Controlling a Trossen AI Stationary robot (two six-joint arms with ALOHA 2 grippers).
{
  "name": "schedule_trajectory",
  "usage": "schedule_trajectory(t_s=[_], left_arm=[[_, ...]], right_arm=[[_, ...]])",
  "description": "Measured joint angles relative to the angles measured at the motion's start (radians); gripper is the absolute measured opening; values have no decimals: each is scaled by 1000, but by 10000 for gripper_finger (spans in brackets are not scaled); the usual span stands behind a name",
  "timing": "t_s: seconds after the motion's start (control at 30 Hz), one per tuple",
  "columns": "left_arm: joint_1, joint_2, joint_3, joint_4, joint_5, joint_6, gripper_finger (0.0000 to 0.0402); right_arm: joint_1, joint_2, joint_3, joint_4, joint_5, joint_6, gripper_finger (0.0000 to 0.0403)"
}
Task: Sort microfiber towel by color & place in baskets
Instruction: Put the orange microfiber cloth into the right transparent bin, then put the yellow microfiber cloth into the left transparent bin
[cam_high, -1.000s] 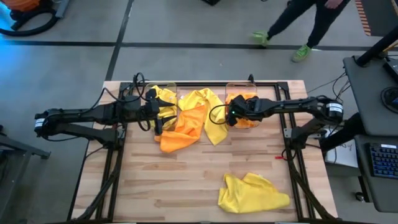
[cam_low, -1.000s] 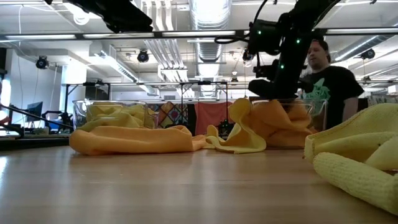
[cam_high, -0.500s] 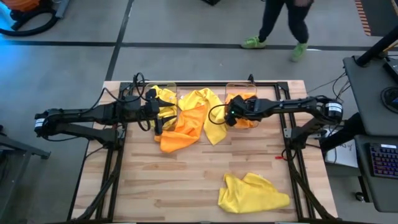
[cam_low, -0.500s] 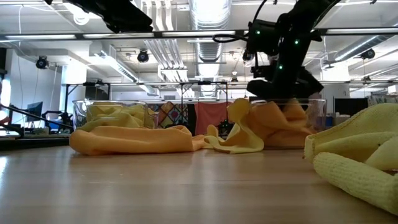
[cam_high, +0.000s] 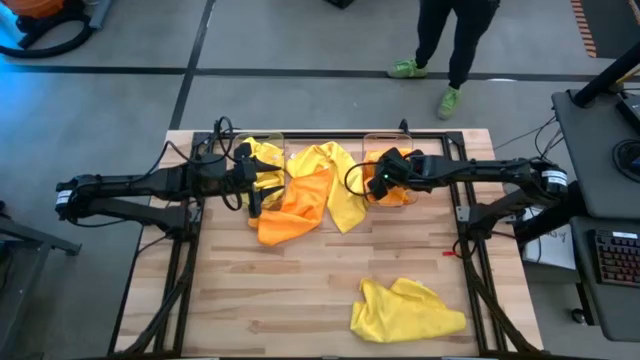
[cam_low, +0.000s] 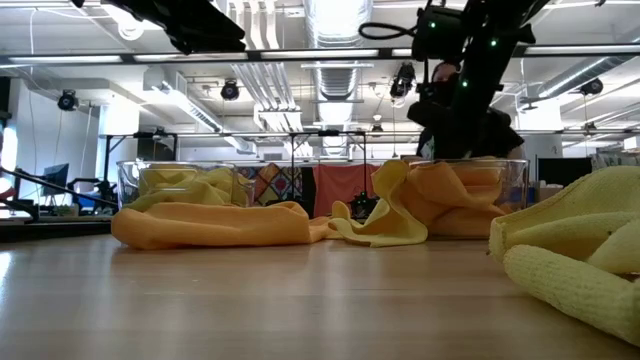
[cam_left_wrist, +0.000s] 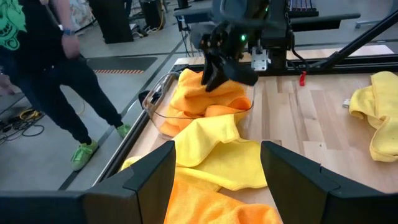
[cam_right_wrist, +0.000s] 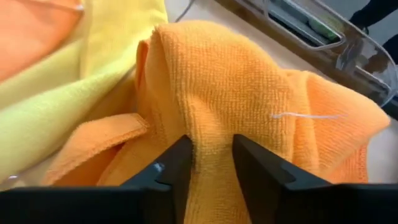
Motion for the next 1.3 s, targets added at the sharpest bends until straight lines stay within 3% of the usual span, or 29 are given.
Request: schedule_trajectory(t_s=[0.37,0.67,0.93,1.1,1.3], left_arm=[[0,6,0,-9,0,-11,220],[0,40,0,-4,0,-11,220],[0,73,0,-2,3,-32,220],[-1,99,0,-4,109,-50,220],[-26,148,0,-11,239,-66,220]], right_arm=[[4,-55,1,-1,-26,6,176],[4,-66,5,-18,-27,6,180],[4,-87,104,-146,-50,22,180],[30,-87,172,-216,-103,22,180],[139,-88,248,-246,-104,14,180]])
